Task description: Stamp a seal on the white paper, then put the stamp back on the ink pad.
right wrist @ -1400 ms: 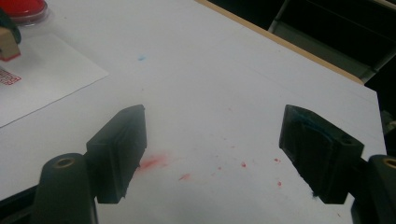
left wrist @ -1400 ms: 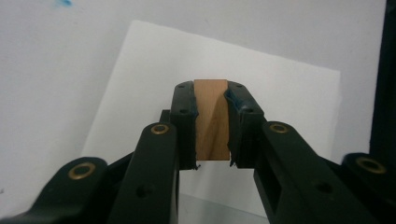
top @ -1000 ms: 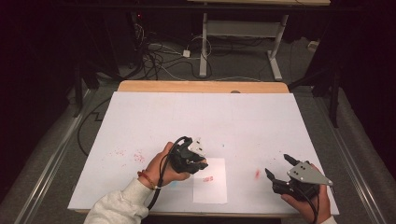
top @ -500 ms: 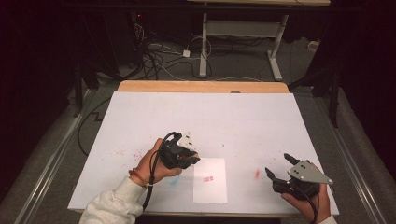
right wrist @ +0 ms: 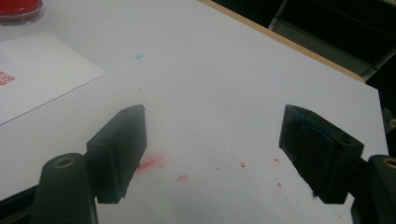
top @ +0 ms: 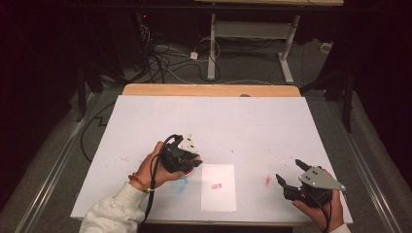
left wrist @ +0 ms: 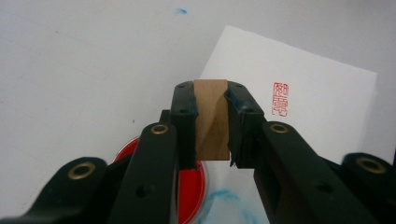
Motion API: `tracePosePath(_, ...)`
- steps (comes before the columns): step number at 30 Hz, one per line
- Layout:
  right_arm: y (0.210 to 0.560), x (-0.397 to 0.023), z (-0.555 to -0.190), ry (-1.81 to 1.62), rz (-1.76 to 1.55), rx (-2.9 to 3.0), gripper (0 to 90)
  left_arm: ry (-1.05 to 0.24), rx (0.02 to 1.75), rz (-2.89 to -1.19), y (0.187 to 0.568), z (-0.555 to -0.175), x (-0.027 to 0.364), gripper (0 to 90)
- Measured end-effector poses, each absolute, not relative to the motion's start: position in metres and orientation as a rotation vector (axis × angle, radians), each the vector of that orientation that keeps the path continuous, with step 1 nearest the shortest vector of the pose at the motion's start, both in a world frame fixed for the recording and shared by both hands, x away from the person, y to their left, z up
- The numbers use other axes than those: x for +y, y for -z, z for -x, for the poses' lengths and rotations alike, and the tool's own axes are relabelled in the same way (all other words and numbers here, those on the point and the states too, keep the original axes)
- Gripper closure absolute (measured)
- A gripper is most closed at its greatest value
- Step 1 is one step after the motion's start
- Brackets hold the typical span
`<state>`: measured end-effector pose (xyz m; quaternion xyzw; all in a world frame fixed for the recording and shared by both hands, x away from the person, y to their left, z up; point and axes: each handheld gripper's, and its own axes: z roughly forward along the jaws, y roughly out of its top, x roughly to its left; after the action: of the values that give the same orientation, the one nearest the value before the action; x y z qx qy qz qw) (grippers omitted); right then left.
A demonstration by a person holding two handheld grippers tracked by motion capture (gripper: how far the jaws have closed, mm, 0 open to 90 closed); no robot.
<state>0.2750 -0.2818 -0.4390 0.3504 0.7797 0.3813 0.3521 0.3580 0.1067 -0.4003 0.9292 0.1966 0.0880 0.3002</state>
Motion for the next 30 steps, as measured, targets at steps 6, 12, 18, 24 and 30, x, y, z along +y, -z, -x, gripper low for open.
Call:
tracePosePath(6, 0.439, -0.28, -0.276, -0.994, -0.904, 2.024, 23.3, -0.252, 0.558, -2.451, 0.399, -0.359, 0.117, 73.8)
tracePosePath(12, 0.438, -0.281, -0.276, -1.006, -0.909, 2.023, 23.3, -0.279, 0.586, -2.45, 0.398, -0.361, 0.123, 73.7)
tracePosePath(18, 0.438, -0.282, -0.276, -1.008, -0.907, 2.02, 23.3, -0.278, 0.619, -2.436, 0.4, -0.365, 0.127, 73.8)
tracePosePath(24, 0.438, -0.28, -0.276, -1.01, -0.903, 2.026, 23.3, -0.27, 0.662, -2.455, 0.407, -0.372, 0.133, 73.7)
tracePosePath(30, 0.439, -0.282, -0.274, -1.002, -0.898, 2.03, 23.3, -0.247, 0.689, -2.47, 0.412, -0.379, 0.133, 73.7)
